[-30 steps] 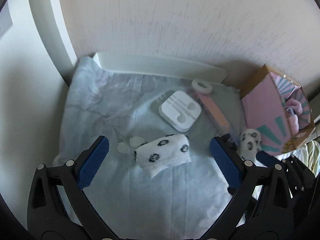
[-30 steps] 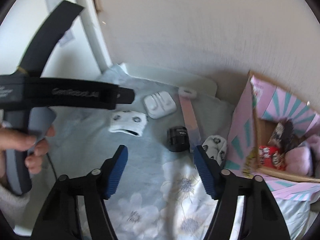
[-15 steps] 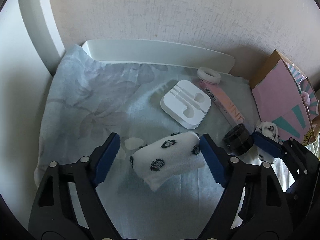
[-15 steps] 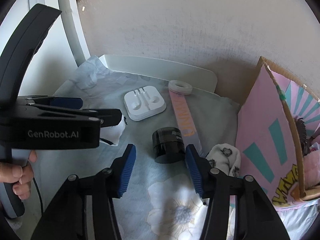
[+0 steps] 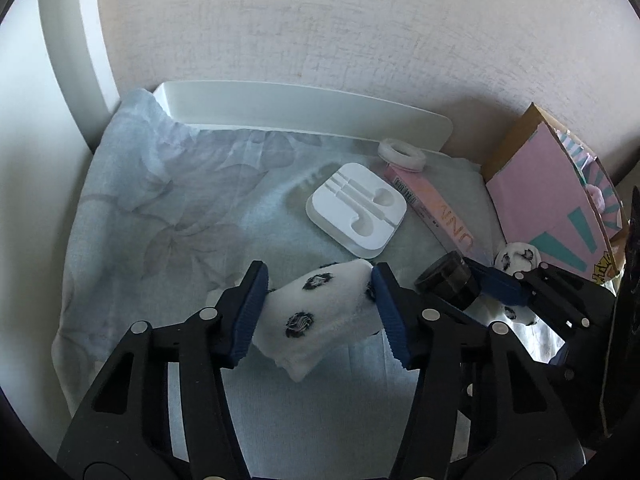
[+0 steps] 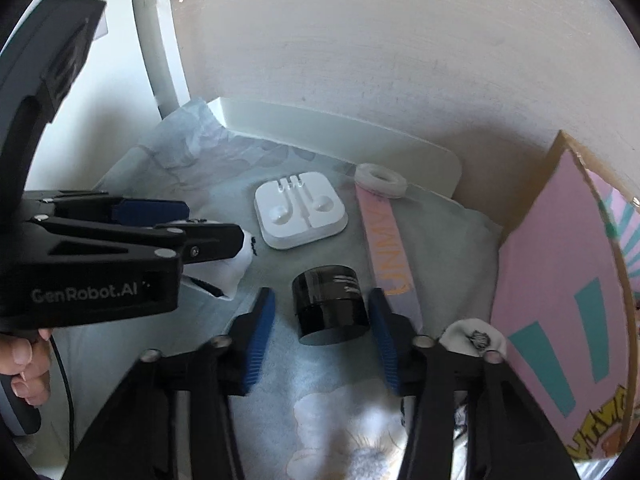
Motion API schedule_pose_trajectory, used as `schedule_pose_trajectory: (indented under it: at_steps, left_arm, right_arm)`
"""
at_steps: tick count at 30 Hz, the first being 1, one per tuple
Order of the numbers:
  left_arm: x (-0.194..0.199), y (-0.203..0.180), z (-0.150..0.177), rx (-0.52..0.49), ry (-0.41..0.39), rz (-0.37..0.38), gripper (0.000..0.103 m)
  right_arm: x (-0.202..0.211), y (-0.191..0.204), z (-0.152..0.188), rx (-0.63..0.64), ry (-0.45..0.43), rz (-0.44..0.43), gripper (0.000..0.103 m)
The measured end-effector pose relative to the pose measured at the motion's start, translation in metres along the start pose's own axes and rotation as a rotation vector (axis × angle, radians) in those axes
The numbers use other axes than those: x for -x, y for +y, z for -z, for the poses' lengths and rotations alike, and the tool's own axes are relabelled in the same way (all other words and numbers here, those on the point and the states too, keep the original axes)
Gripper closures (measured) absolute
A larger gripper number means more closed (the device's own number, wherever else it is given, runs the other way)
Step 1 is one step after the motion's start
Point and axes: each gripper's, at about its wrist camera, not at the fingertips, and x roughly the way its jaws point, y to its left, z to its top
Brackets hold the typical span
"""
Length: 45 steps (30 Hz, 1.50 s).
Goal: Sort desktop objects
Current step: 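Grasp the white panda sock with left tool while right tool grasps the black cylinder, then carry the white sock and black cylinder over the cardboard box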
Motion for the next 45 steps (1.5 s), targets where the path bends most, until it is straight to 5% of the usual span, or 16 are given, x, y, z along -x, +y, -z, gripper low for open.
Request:
schedule_pose_trajectory:
  at_steps: [6, 27, 35, 45]
  left_arm:
    - [0.01, 0.001, -0.001, 0.015, -0.036, 0.024, 0.078]
    - [0.073, 0.014, -0.023, 0.093, -0.072, 0.047, 0.084]
    - [0.118, -0.024, -0.045, 0.026, -0.094, 0.062, 0.084]
    - [0.158, -0.111, -0.084, -0.067, -0.167, 0.127, 0.084]
  right_arm:
    - [0.001, -0.002, 0.0, -0.009, -0.003, -0.012, 0.07]
    - [0.026, 0.001, -0.02, -0.039, -0.023, -0.06, 0.07]
    - [0.089, -0.008, -0.054, -0.066, -0.079, -0.078, 0.07]
    - [0.182, -0.07, -0.077, -0.113, -0.162, -0.017, 0.07]
